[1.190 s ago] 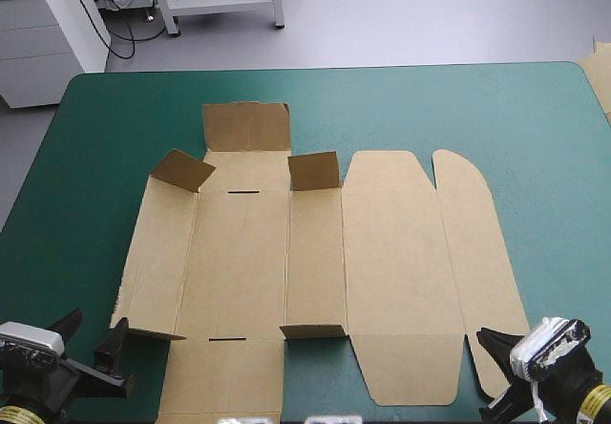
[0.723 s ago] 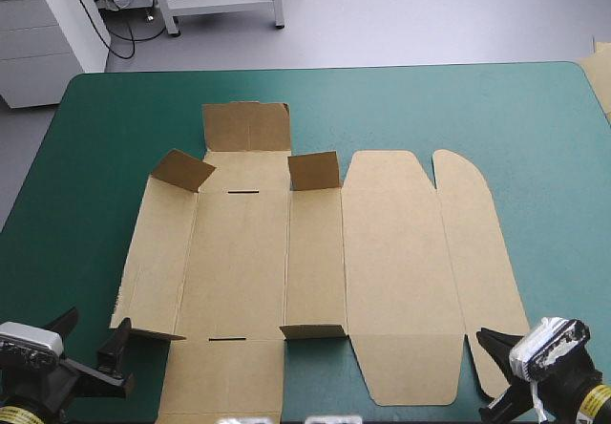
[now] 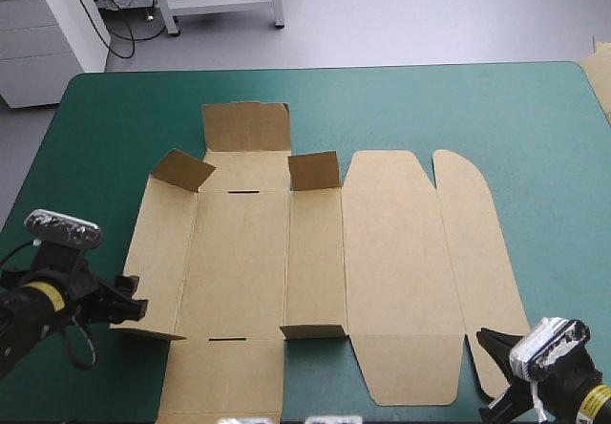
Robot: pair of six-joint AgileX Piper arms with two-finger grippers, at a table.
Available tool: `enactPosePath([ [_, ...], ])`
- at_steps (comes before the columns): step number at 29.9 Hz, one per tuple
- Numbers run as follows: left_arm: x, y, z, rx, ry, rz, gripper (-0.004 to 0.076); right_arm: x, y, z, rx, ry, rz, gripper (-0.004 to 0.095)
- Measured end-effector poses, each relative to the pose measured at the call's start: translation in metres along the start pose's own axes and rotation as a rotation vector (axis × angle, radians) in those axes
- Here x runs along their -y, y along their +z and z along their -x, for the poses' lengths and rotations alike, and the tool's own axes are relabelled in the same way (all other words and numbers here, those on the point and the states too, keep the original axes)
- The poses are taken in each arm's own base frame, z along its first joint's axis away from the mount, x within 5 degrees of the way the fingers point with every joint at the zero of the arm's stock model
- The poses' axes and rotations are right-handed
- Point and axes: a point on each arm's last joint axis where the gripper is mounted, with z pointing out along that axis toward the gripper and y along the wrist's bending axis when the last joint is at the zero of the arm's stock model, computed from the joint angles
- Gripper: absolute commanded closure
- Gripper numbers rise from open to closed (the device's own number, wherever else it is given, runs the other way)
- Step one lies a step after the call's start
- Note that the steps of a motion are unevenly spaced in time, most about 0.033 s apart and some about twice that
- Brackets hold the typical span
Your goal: Fold the box
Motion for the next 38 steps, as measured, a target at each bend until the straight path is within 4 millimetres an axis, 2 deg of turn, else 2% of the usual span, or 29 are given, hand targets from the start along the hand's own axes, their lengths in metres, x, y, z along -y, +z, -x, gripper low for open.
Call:
enactPosePath([
  [5, 0.009, 0.024, 0.037, -0.147, 0.018, -0.034, 0.0197, 0.000, 0.000, 0.000, 0.000, 0.000, 0.000, 0.0925],
  [11, 0.021, 0.055, 0.069, -0.236, 0.057, -0.089, 0.0197, 0.000, 0.000, 0.000, 0.000, 0.000, 0.000, 0.0926],
  [18, 0.023, 0.077, 0.080, -0.293, 0.085, -0.094, 0.0199, 0.000, 0.000, 0.000, 0.000, 0.000, 0.000, 0.0926],
  [21, 0.014, 0.081, 0.080, -0.305, 0.039, -0.091, 0.0199, 0.000, 0.000, 0.000, 0.000, 0.000, 0.000, 0.0926],
  [28, -0.034, 0.082, 0.077, -0.293, -0.114, -0.116, 0.0199, 0.000, 0.000, 0.000, 0.000, 0.000, 0.000, 0.0926],
  [33, -0.060, 0.089, 0.074, -0.284, -0.207, -0.158, 0.0199, 0.000, 0.000, 0.000, 0.000, 0.000, 0.000, 0.0926],
  [38, -0.073, 0.105, 0.071, -0.327, -0.239, -0.161, 0.0199, 0.000, 0.000, 0.000, 0.000, 0.000, 0.000, 0.0926],
])
